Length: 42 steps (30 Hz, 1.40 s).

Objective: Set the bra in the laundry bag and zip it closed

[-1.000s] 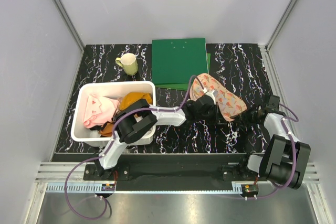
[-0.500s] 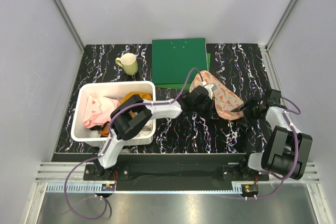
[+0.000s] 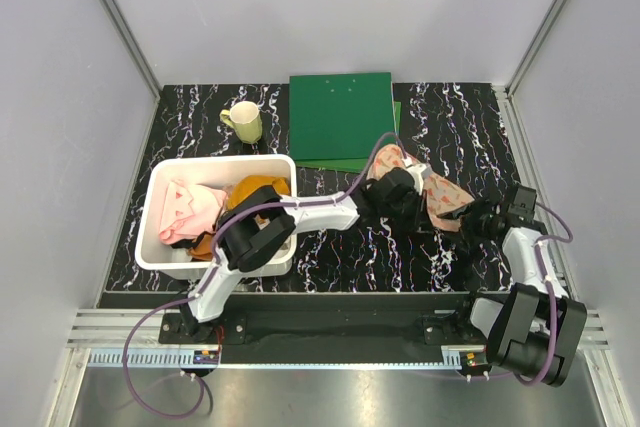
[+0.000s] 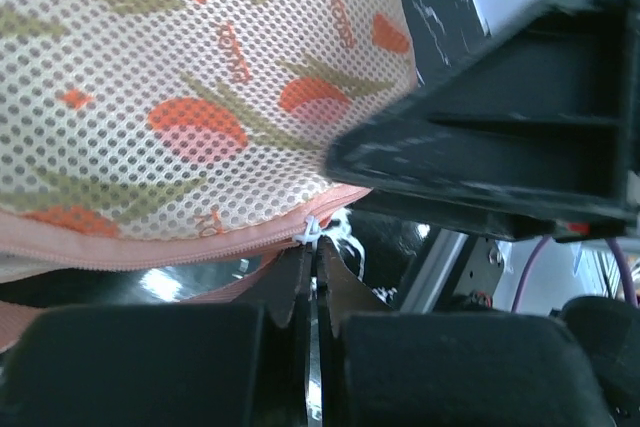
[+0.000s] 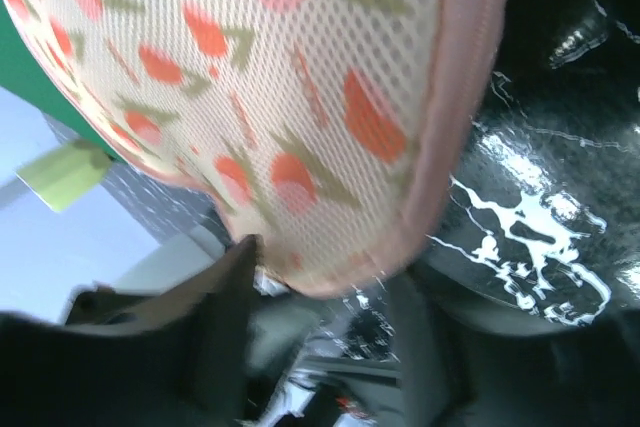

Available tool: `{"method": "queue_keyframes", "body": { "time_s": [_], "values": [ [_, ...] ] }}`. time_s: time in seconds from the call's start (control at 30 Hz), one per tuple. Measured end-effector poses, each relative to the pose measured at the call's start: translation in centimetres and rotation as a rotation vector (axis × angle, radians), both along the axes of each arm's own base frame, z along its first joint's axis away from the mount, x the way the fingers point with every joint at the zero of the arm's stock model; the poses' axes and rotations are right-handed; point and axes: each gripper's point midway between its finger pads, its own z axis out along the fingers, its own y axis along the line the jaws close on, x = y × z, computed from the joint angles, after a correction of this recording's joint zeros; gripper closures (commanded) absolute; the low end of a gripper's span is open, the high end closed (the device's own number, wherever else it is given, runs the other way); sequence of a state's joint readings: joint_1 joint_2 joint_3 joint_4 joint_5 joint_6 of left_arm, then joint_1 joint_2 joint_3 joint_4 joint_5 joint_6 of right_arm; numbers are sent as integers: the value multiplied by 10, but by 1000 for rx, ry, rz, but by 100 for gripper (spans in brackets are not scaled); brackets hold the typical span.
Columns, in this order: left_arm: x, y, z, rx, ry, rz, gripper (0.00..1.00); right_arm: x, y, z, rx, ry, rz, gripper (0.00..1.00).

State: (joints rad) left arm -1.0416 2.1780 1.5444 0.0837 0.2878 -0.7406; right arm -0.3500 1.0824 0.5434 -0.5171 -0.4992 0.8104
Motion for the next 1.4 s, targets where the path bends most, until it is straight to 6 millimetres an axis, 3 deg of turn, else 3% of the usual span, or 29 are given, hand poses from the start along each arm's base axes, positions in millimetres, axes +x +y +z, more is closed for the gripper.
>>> {"method": "queue_keyframes", "body": {
  "time_s": [0.07,0.13,0.23,0.37,0.47,0.67,0.7,0.77,0.8,0.83,0.93,1.07,1.23,1.4],
  "values": [
    [-12,-3,-2,8,5,-21,100,-2,1,-5,24,29,-27,77],
    [-19,-5,-3,15,8,-33,100,-2,1,-13,40,67,-52,89],
    [-22,-3,-9,31,6,-36,100,-3,1,-20,60,107,-67,100],
    [-17,11,-24,43,17,-25,100,-5,2,-27,58,130,-49,100],
    [-7,33,-35,62,32,-4,100,-6,1,-30,44,130,-26,100],
    [37,84,-37,102,22,79,100,1,-5,-27,-2,94,29,100],
    [43,92,-35,110,14,90,100,3,-8,-25,-14,88,36,98],
    [47,97,-33,114,8,95,100,10,-13,-21,-37,72,63,84],
    [48,98,-32,112,7,94,100,14,-15,-19,-47,69,81,75],
    [47,97,-31,108,8,88,100,17,-16,-17,-52,66,93,59],
    [33,89,-31,107,13,55,100,30,-23,-11,-73,45,128,40],
    [11,70,-21,96,23,16,100,27,-25,-6,-82,34,135,23],
    [-4,35,7,23,13,-17,100,8,-17,24,-106,-16,145,23],
    [-6,21,12,3,22,-19,100,-6,-2,48,-69,-89,132,30]
  ]
}}
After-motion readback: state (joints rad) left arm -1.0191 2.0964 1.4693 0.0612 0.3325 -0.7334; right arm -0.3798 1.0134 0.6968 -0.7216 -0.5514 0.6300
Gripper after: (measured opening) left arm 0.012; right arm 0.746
